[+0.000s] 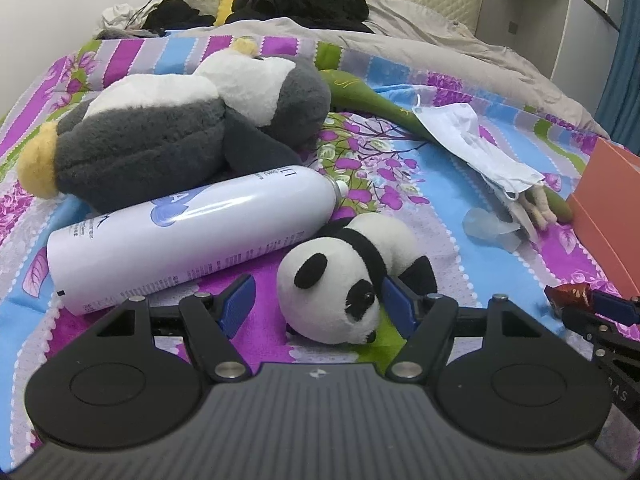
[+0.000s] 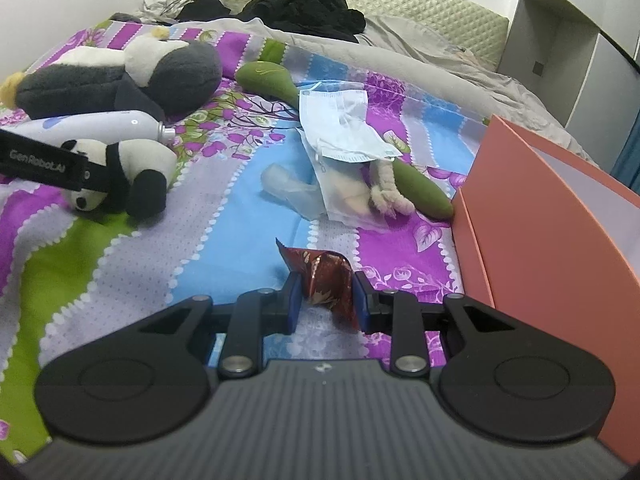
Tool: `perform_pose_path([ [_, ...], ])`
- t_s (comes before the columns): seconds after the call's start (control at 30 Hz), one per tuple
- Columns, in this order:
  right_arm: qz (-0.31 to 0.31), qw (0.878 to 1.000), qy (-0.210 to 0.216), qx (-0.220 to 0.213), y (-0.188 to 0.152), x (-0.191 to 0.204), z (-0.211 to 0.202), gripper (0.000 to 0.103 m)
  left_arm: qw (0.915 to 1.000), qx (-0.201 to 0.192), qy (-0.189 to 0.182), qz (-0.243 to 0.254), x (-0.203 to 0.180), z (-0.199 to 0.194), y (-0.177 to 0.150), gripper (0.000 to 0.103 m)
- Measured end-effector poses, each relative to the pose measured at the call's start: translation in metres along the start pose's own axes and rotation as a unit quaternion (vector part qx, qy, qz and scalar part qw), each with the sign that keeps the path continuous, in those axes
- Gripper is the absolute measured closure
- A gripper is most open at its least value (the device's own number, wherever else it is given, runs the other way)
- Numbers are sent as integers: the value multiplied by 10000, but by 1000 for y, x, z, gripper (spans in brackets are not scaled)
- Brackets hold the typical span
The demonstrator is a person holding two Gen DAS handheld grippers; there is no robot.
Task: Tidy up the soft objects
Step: 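Lift the panda plush with the left tool while the right tool lifts the red packet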
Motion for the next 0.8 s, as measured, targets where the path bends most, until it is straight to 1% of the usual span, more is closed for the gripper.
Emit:
perform_pose_path([
  [0.03,-5,10000,0,-2,0,0,0,72,10000,-9,11,-36,1,0,0,32],
  [0.1,-7,10000,6,-1,0,0,0,72,10000,-3,0,-90,1,0,0,43],
  [0.2,8,10000,24,-19,1,1,-2,72,9998,-13,0,-199,0,-4,-1,47],
  [0.43,79,9999,109,-65,5,3,-22,72,9990,-14,112,-434,-2,-23,-4,48],
  [0.8,370,9982,462,-39,14,10,-64,73,9967,70,191,-786,-6,-82,-24,48],
])
Point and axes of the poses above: each gripper's, at about its wrist camera, not at the fingertips, and z roughly the way its jaws point, x to its left, y to its top, the point moved 7 cm from there along z, roughly the way its jaws point, and after that the axes turned 7 degrees about -x, right-handed, at the moved point
